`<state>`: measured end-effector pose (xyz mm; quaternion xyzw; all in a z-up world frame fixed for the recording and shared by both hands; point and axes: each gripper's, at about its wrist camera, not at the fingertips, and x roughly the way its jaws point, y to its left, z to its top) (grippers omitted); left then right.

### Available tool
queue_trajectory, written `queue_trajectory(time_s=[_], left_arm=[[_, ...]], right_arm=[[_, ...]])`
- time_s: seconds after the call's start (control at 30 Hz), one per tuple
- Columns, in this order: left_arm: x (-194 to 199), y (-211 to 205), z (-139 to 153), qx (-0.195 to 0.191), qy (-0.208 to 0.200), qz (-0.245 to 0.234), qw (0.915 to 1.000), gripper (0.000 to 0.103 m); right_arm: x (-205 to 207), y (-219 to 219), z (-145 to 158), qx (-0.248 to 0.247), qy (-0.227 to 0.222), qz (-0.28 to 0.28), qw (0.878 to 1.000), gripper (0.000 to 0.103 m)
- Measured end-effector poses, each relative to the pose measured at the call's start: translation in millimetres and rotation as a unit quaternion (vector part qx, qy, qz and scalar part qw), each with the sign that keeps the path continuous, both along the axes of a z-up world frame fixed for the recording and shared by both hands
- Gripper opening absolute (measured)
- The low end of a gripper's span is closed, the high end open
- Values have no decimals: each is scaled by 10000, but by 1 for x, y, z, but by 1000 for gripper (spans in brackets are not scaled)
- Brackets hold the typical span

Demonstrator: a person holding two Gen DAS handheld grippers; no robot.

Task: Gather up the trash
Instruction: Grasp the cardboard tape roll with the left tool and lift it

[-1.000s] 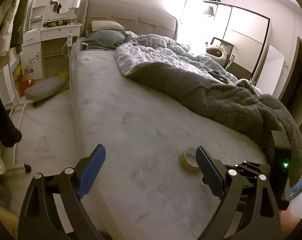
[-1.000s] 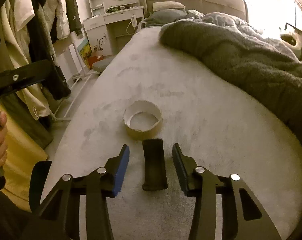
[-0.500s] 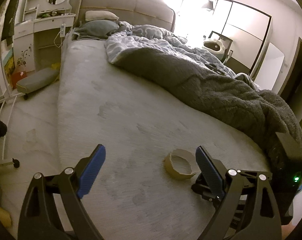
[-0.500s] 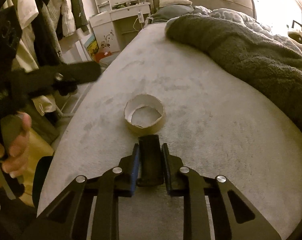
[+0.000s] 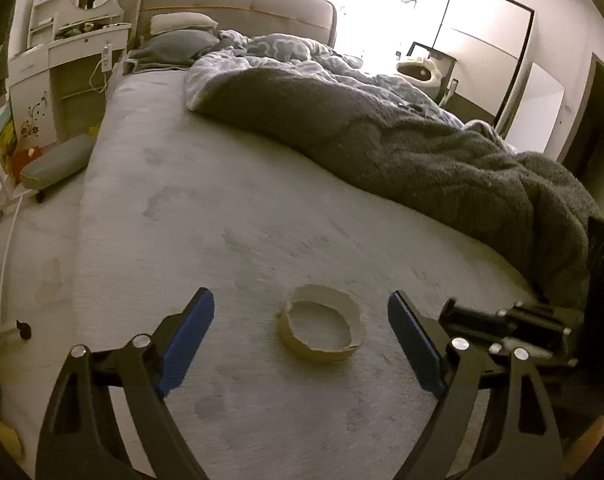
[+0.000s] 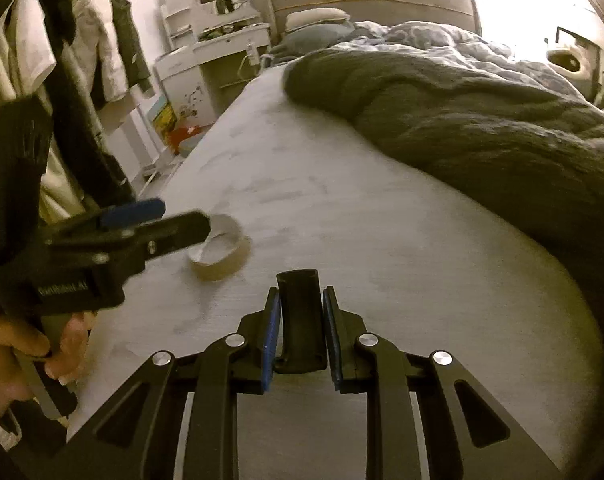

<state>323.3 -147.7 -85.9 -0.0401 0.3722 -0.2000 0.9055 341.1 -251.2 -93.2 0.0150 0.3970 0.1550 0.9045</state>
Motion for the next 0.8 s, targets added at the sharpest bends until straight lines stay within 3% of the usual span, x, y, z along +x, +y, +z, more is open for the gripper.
queue_trajectory(time_s=[0.33, 0.8], left_arm=[[5, -20, -17, 222, 122, -32, 9997, 83], [8, -35, -27, 589, 189, -2, 9981, 58]], right_arm=[[-2, -30, 4, 100, -17, -221, 9997, 21], [-7, -50, 11, 151, -59, -327, 9993, 21]])
